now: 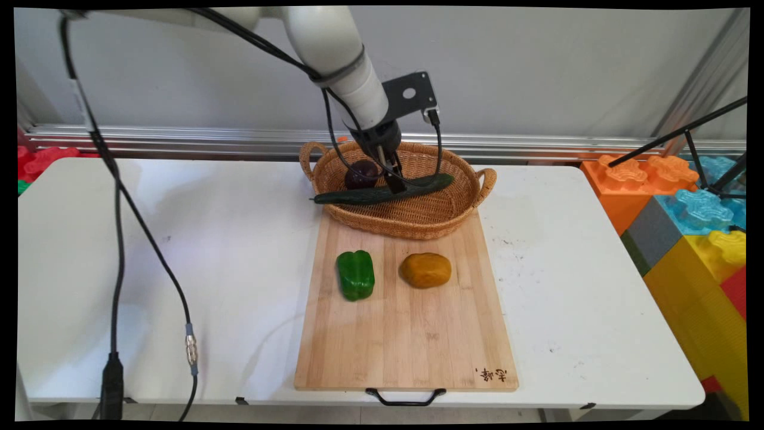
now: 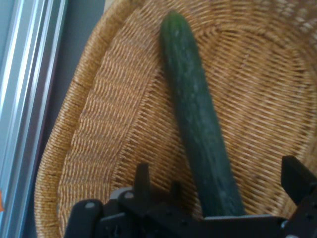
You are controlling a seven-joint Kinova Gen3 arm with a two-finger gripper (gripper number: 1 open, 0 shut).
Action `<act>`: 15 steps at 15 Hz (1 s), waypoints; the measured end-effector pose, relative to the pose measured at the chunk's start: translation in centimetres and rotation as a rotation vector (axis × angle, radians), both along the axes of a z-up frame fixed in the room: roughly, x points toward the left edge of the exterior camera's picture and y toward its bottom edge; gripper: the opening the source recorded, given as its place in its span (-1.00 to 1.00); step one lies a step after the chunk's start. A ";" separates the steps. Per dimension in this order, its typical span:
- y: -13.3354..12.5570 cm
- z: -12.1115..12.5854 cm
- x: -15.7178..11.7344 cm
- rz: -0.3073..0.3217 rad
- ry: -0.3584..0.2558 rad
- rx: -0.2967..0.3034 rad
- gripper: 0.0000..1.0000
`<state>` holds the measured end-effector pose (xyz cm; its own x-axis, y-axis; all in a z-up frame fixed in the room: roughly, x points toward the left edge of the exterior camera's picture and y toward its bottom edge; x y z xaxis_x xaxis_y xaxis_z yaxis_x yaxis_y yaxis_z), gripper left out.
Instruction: Pick up the cucumber from the vegetable basket
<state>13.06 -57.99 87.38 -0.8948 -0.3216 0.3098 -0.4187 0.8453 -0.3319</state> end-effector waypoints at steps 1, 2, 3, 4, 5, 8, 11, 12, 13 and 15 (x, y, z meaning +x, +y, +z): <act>-0.7 -0.8 0.0 0.015 0.002 0.003 1.00; -1.4 -1.8 0.0 0.031 0.006 0.006 1.00; -2.1 -2.7 0.0 0.046 0.011 0.009 1.00; -2.7 -3.4 -0.1 0.058 0.015 0.010 1.00; -3.0 -3.9 -0.1 0.066 0.019 0.012 1.00; -4.2 -5.5 -0.3 0.090 0.037 0.018 1.00; -5.2 -7.0 -0.7 0.112 0.062 0.029 1.00; -5.3 -7.3 -0.7 0.115 0.067 0.031 1.00; -5.5 -7.5 -0.8 0.119 0.074 0.034 1.00; -5.7 -7.8 -1.0 0.123 0.083 0.039 -1.00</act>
<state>12.09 -63.65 79.58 -0.8197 -0.4404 0.3662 -0.5446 0.7974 -0.2600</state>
